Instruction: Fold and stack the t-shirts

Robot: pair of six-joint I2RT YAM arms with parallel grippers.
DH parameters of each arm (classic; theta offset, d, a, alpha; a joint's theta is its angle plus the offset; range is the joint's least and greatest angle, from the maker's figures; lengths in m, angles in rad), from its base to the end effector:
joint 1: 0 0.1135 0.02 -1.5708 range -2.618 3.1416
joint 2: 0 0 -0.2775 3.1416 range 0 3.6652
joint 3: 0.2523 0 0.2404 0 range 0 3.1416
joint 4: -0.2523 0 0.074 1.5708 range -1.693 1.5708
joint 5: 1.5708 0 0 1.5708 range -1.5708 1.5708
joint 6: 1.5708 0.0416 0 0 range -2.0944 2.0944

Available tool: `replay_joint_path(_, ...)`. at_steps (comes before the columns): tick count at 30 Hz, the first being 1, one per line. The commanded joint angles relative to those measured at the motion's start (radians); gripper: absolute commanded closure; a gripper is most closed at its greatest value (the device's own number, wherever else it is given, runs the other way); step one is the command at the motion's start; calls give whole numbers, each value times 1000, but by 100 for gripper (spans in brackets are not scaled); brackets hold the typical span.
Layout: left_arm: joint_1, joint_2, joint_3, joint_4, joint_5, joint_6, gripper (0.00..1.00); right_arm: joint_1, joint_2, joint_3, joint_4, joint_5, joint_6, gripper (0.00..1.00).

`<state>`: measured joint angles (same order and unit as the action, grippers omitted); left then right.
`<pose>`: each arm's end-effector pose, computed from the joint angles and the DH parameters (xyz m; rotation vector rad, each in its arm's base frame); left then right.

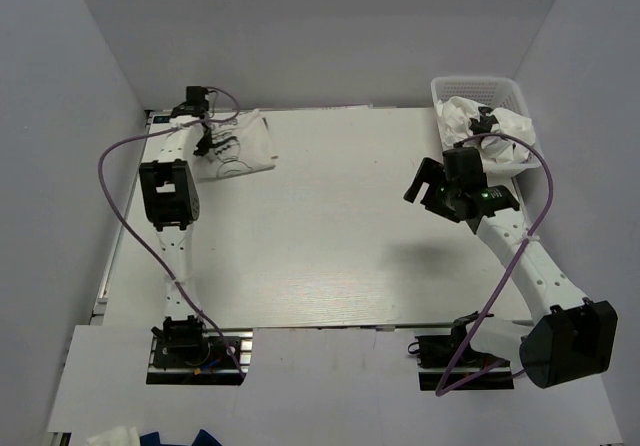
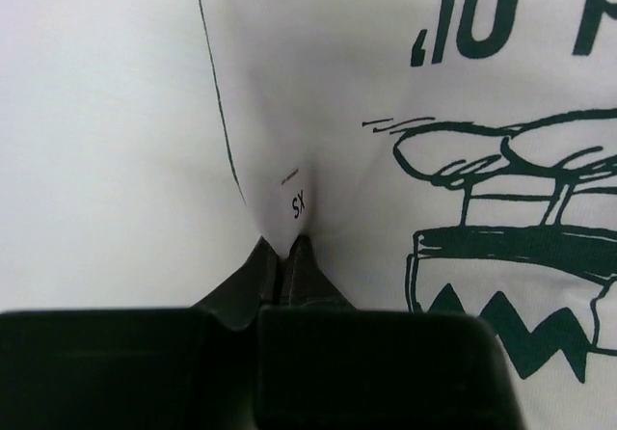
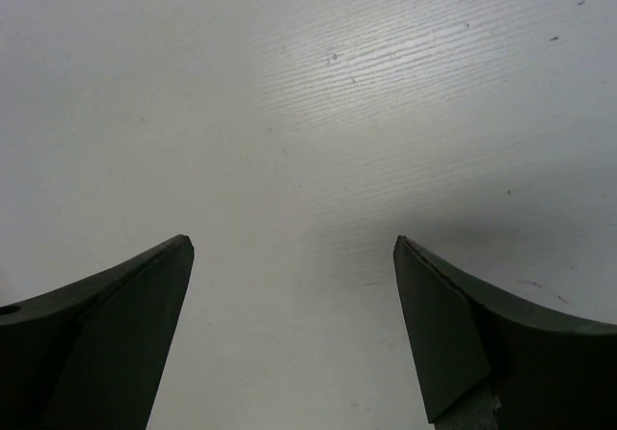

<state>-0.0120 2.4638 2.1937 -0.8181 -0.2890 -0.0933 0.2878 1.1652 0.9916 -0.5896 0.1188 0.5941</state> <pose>0.5295 0.0055 0.1824 -0.2006 2.6191 0.3474 0.2253 0.0615 0.3077 0.4169 2.3097 0.3017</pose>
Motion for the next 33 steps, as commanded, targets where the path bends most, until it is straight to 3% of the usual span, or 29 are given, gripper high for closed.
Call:
replay_joint_path(1, 63, 9, 93, 42, -116, 127, 100, -7, 22, 74, -3, 39, -13, 10)
replay_joint_path(9, 182, 27, 132, 269, -188, 283, 100, -7, 79, 134, -4, 22, -28, 10)
replay_joint_path(13, 191, 50, 161, 387, -197, 343, 100, -7, 126, 166, 5, -25, -56, 10)
replay_joint_path(15, 191, 50, 161, 441, -197, 343, 79, -4, 155, 206, -7, -39, -71, 10)
replay_joint_path(16, 191, 50, 170, 441, -209, 343, 59, -4, 165, 211, -10, -51, -79, 10)
replay_joint_path(18, 191, 26, 170, 441, -210, 343, 47, -4, 169, 223, -15, -56, -83, 10)
replay_joint_path(20, 191, -21, 144, 422, -251, 343, 5, -4, 156, 214, 5, -71, -86, 10)
replay_joint_path(23, 191, -110, 121, 326, -272, 275, 0, -4, 117, 191, 42, -84, -103, 10)
replay_joint_path(25, 182, -178, 112, 182, -176, 167, 0, -4, 81, 168, 68, -88, -111, 10)
replay_joint_path(26, 170, -266, 75, 137, -138, 123, 0, -4, 50, 142, 127, -90, -108, 10)
replay_joint_path(28, 161, -380, -4, 53, 87, 19, 0, -6, 2, 86, 168, -90, -90, 10)
replay_joint_path(29, 149, -449, -144, 63, 153, -32, 0, -4, -33, 69, 218, -82, -74, 10)
replay_joint_path(30, 139, -527, -246, 103, 245, -92, 0, -3, -50, 12, 235, -84, -70, 10)
replay_joint_path(31, 115, -707, -359, 161, 320, -155, 0, -6, -85, -5, 250, -81, -62, 10)
replay_joint_path(32, 100, -805, -593, 321, 391, -180, 0, -1, -120, -24, 295, -68, -59, 10)
replay_joint_path(33, 86, -897, -700, 395, 471, -216, 0, -4, -133, -71, 303, -62, -51, 10)
